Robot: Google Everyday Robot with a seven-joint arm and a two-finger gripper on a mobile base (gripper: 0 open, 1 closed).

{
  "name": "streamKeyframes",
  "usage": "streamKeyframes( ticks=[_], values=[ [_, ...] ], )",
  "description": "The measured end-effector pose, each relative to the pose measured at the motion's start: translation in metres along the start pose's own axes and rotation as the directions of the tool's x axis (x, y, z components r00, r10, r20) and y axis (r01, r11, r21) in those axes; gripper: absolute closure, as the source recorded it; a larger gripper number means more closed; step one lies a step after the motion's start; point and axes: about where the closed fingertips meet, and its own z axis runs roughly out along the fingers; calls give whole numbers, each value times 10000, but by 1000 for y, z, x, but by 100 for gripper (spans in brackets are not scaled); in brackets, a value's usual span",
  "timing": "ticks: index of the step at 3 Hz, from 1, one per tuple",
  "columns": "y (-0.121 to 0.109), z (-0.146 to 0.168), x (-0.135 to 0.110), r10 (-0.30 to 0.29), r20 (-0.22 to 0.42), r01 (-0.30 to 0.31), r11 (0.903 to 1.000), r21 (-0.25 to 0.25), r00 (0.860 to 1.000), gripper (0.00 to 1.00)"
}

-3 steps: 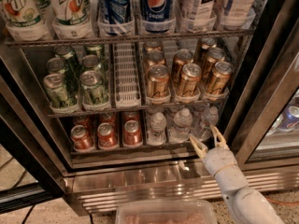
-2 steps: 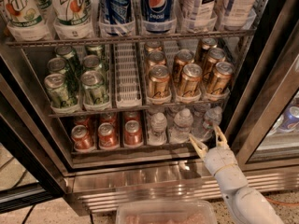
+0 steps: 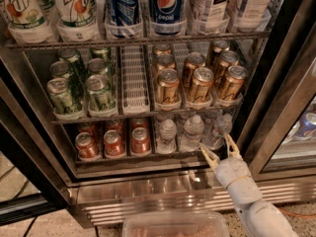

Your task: Pick water bottle from bottom shelf of fridge

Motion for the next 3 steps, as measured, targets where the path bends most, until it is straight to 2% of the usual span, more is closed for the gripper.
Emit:
streamKeyframes(
  ticks=[1, 2, 3],
  values=[
    [9, -26, -5, -316, 96, 319, 9987, -400, 9995, 39],
    [14, -44, -12, -470, 156, 480, 9966, -675, 9988, 39],
    [24, -70, -29, -836, 492, 881, 9913, -976, 9953, 38]
  ],
)
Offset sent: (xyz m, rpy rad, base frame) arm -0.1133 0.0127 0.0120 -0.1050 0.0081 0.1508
